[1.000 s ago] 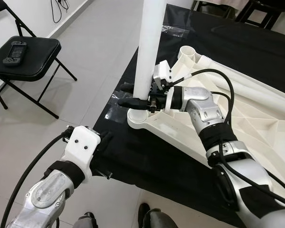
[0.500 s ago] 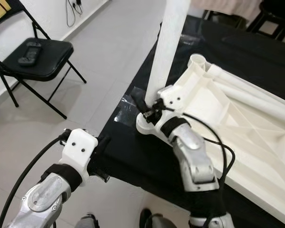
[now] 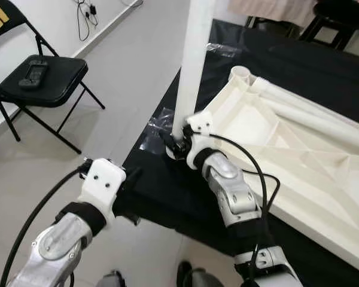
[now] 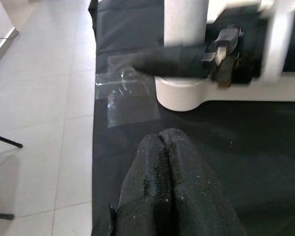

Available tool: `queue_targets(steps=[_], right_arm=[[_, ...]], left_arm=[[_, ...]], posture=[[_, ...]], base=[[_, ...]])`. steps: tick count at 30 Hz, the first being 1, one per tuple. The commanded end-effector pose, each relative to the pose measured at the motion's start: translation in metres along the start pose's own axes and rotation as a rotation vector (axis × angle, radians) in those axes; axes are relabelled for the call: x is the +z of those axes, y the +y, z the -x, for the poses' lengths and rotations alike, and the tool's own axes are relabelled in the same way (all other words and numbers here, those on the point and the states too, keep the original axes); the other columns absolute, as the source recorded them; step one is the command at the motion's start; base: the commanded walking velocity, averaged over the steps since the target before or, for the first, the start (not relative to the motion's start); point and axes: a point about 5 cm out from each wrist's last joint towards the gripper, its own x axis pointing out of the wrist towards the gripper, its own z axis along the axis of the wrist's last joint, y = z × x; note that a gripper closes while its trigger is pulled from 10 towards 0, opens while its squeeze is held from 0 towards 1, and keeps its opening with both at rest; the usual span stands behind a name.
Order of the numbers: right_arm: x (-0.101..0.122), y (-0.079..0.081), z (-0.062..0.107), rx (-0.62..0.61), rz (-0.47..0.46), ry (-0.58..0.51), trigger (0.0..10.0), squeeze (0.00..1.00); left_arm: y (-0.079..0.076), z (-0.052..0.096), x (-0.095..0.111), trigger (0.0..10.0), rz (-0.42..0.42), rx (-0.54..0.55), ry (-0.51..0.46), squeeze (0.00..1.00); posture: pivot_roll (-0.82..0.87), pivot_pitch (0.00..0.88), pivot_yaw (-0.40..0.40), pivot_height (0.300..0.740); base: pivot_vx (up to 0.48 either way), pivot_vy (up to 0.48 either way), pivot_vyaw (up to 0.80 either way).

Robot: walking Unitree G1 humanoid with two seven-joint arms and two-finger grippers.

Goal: Building children table

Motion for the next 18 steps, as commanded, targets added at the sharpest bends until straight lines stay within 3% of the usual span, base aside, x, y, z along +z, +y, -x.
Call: queue_targets(steps=[1, 3, 4, 5, 6, 7, 8, 9, 12, 14, 18], right_arm=[[0.009, 0.003, 0.003, 0.073, -0.002, -0.042, 10.0, 1.0], [0.011, -0.001, 0.008, 0.193, 0.023, -0.038, 10.0, 1.0], [0.011, -0.001, 0.008, 0.193, 0.023, -0.038, 10.0, 1.0], [0.01, -0.006, 0.016, 0.312, 0.061, -0.002, 10.0, 0.93], [0.01, -0.006, 0.016, 0.312, 0.061, -0.002, 10.0, 0.93], [0.011, -0.009, 0.022, 0.377, 0.104, 0.011, 10.0, 0.12], [0.013, -0.015, 0.031, 0.46, 0.155, 0.035, 10.0, 0.0], [0.017, -0.027, 0.044, 0.554, 0.216, 0.077, 10.0, 0.0], [0.017, -0.027, 0.044, 0.554, 0.216, 0.077, 10.0, 0.0], [0.022, -0.044, 0.055, 0.574, 0.244, 0.132, 10.0, 0.0], [0.024, -0.052, 0.06, 0.576, 0.256, 0.156, 10.0, 0.0]], left_arm=[[-0.004, 0.0, -0.003, 10.0, -0.003, -0.015, 0.013, 0.0], [-0.005, -0.001, -0.004, 10.0, 0.0, -0.018, 0.015, 0.0], [-0.005, -0.001, -0.004, 10.0, 0.0, -0.018, 0.015, 0.0], [-0.005, -0.001, -0.004, 10.0, 0.0, -0.018, 0.018, 0.0], [-0.005, -0.001, -0.004, 10.0, 0.0, -0.018, 0.018, 0.0], [-0.004, -0.001, -0.004, 10.0, -0.001, -0.016, 0.019, 0.0], [-0.003, 0.0, -0.005, 10.0, -0.002, -0.013, 0.021, 0.0], [-0.001, 0.001, -0.005, 10.0, -0.005, -0.007, 0.024, 0.0], [-0.001, 0.001, -0.005, 10.0, -0.005, -0.007, 0.024, 0.0], [0.001, 0.002, -0.006, 10.0, -0.006, -0.005, 0.026, 0.0], [0.001, 0.002, -0.006, 10.0, -0.006, -0.004, 0.027, 0.0]], posture=[[0.13, 0.271, -0.12, 0.74], [0.12, 0.271, -0.119, 0.74], [0.12, 0.271, -0.119, 0.74], [0.12, 0.272, -0.121, 0.74], [0.12, 0.272, -0.121, 0.74], [0.12, 0.272, -0.123, 0.74], [0.12, 0.272, -0.124, 0.74], [0.12, 0.273, -0.123, 0.74], [0.12, 0.273, -0.123, 0.74], [0.12, 0.273, -0.124, 0.74], [0.12, 0.273, -0.124, 0.74]], base=[[0.0, 0.0, 0.0], [0.0, 0.0, 0.0], [0.0, 0.0, 0.0], [0.0, 0.0, 0.0], [0.0, 0.0, 0.0], [0.0, 0.0, 0.0], [0.0, 0.0, 0.0], [0.0, 0.0, 0.0], [0.0, 0.0, 0.0], [0.0, 0.0, 0.0], [0.0, 0.0, 0.0]])
